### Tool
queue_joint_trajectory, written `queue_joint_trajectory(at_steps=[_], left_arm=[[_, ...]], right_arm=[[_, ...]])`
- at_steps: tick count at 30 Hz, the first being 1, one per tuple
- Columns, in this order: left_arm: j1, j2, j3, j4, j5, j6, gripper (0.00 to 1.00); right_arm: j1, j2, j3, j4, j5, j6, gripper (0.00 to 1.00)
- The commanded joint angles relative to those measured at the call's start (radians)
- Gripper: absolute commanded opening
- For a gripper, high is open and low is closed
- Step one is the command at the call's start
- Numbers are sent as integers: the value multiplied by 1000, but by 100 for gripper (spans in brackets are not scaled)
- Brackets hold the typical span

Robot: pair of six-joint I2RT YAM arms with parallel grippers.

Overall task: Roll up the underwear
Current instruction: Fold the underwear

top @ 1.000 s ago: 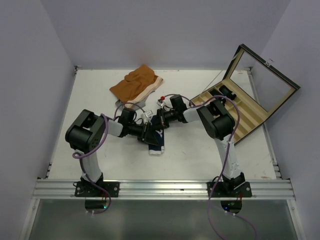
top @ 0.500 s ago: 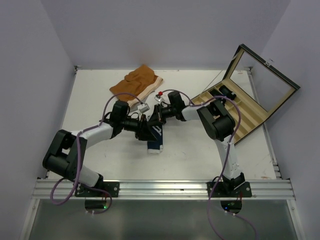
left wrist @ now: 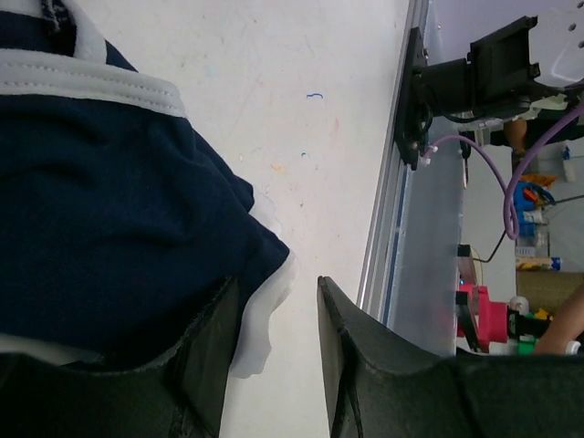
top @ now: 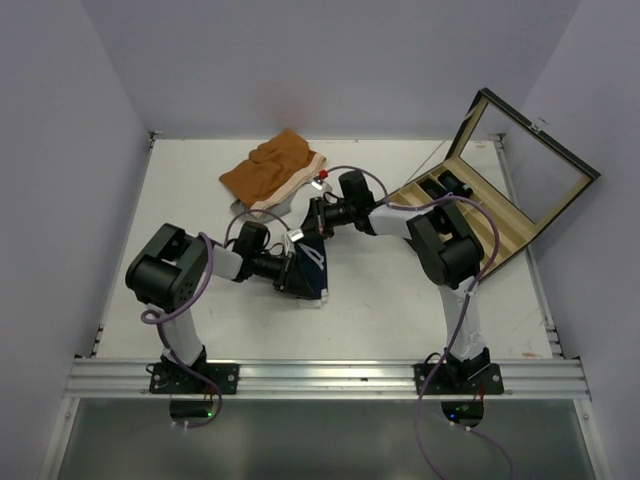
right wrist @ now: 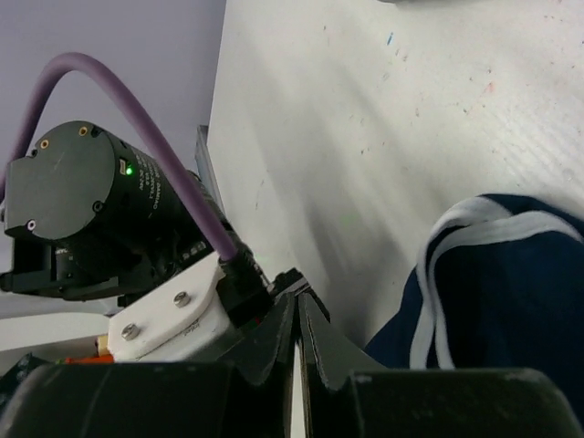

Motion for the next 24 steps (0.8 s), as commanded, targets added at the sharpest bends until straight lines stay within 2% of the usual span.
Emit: queue_joint_trajectory(at_steps=[1,5,9,11,12,16,17,19,21,23,24], left_arm=[[7,-32,-20,93,-52,-9,45],[5,-205,-34,34,-43,65,47],[5,-292,-6,-150,-81,173,48],[5,-358,24,-222,-138,276,48],[5,-377,36,-332,-156,324,48],[-14,-472,84,-552,-290,709,47],[-24,-486,86,-577,-351,768,47],[-48,-533,72,-620,-388,920,47],[-77,-567,41,-603,-475,1023,47],[-126,-604,18,-580,-536,1069,47],[-145,-613,9,-553,-552,1098,47]], right_arm=[[1,-147,-20,-83,-5,-78,10],[15,-160,-70,-75,3,-81,10],[18,-83,-66,-58,-16,-83,10],[17,-22,-55,-51,-7,-113,10],[15,-2,-38,-69,-2,-127,9],[15,66,-18,-104,15,-179,9],[14,69,-20,-104,17,-196,9],[15,55,-14,-123,17,-202,9],[14,11,-2,-133,10,-190,11],[12,-41,2,-138,-3,-170,14],[12,-93,2,-147,-5,-170,20]])
